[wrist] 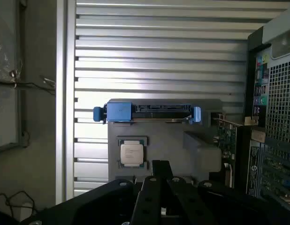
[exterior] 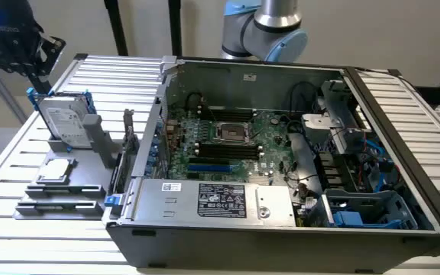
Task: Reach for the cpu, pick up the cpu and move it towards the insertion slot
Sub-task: 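Pick up the cpu and move it towards the insertion slot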
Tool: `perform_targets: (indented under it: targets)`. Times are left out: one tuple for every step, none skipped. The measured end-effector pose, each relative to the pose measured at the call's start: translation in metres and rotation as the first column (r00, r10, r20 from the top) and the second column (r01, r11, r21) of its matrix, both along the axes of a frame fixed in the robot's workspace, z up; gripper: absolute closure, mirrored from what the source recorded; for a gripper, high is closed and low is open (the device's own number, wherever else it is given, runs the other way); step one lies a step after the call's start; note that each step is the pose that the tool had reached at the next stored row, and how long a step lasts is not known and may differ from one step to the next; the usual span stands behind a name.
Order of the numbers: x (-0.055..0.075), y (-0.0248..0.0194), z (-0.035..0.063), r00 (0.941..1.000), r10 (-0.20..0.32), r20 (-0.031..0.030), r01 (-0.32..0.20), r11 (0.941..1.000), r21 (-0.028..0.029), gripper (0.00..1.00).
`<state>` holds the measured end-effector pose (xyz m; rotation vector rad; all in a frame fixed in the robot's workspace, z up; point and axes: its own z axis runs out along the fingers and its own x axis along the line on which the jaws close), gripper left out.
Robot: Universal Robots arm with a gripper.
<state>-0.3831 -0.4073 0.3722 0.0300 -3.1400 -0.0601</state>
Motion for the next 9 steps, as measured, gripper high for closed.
perform_targets:
  targets:
    - [0.0000,0.0000,0.0000,1.0000,0.000,0.0000,0.000,1.0000,-0.0001,0.89]
    - [0.0000,0.0000,0.0000,1.0000,0.000,0.0000,0.000,1.0000,0.0000,0.89]
    - [0.0000,0.0000,0.0000,1.0000,0.000,0.0000,0.000,1.0000,0.0000,0.89]
    - [0.0000,0.0000,0.0000,1.0000,0.000,0.0000,0.000,1.0000,0.0000,0.89]
    - [0.0000,0.0000,0.0000,1.0000,0.000,0.0000,0.000,1.0000,0.0000,0.89]
    - [0.0000,0.0000,0.0000,1.0000,0.000,0.0000,0.000,1.0000,0.0000,0.89]
    - [0.0000,0.0000,0.0000,1.0000,0.000,0.0000,0.000,1.0000,0.0000,0.89]
    - [0.0000,0.0000,0.0001,1.0000,0.000,0.0000,0.000,1.0000,-0.0001,0.89]
    - [0.0000,0.0000,0.0000,1.0000,0.000,0.0000,0.000,1.0000,0.0000,0.89]
